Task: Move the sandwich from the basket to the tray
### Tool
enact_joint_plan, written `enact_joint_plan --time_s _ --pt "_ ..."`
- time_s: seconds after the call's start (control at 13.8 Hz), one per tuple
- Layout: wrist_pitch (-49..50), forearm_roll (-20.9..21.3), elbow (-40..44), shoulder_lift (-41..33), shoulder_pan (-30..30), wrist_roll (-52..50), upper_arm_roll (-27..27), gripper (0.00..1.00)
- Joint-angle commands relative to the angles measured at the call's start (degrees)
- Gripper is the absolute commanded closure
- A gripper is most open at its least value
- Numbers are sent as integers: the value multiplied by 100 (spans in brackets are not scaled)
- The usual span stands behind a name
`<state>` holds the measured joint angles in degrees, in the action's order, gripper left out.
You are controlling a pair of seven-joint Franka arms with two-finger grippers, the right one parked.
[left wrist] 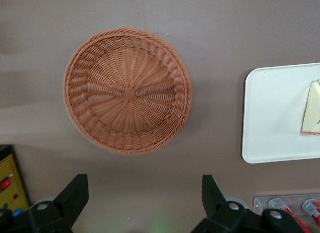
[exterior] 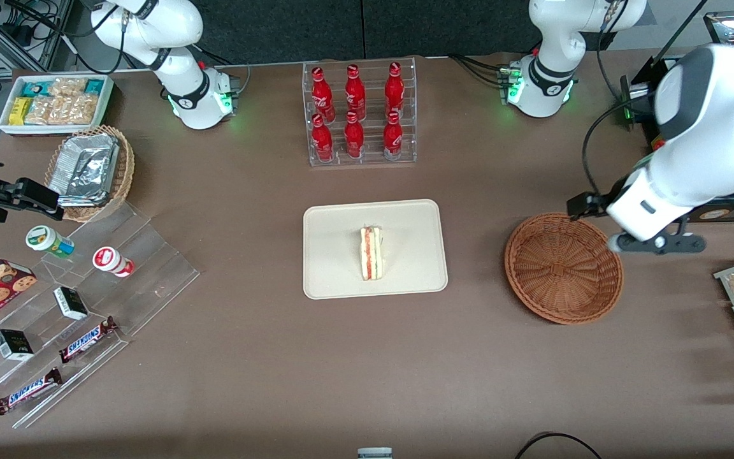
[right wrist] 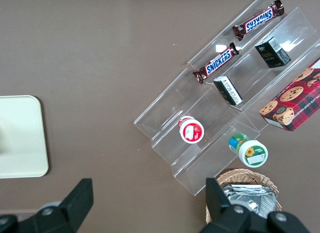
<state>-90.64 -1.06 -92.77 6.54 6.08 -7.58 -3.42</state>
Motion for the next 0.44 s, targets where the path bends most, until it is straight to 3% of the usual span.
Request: enact_joint_plan --time_s 0.0,0.36 --pt "413 18 30 -346 -168 72 -115 0" --pt "776 35 295 -443 -371 72 -282 0"
